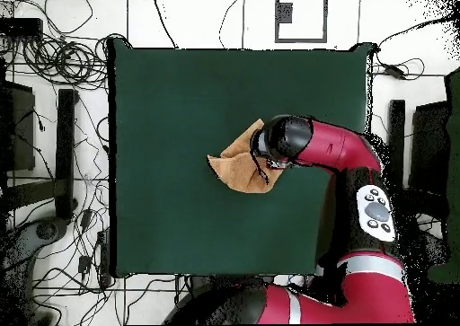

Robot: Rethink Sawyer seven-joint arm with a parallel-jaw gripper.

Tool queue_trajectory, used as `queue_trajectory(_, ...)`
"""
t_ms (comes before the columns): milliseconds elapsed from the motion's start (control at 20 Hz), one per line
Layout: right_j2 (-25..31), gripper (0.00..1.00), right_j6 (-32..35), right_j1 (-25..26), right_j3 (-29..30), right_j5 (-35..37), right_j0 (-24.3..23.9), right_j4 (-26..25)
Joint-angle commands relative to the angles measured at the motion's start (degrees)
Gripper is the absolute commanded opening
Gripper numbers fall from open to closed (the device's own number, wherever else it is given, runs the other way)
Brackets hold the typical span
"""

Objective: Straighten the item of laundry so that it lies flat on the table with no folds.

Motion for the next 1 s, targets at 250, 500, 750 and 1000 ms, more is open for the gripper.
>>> queue_trajectory(250,8.24,1.0,-17.95,0.9,4.82,5.84,-0.8,-4.02)
queue_trajectory(500,8.53,1.0,-18.52,1.02,4.42,6.14,-1.3,-4.47)
queue_trajectory(750,9.14,1.0,-19.03,1.09,4.13,6.0,-2.13,-5.4)
queue_trajectory(1000,10.33,1.0,-19.61,1.27,3.54,6.1,-3.56,-6.98)
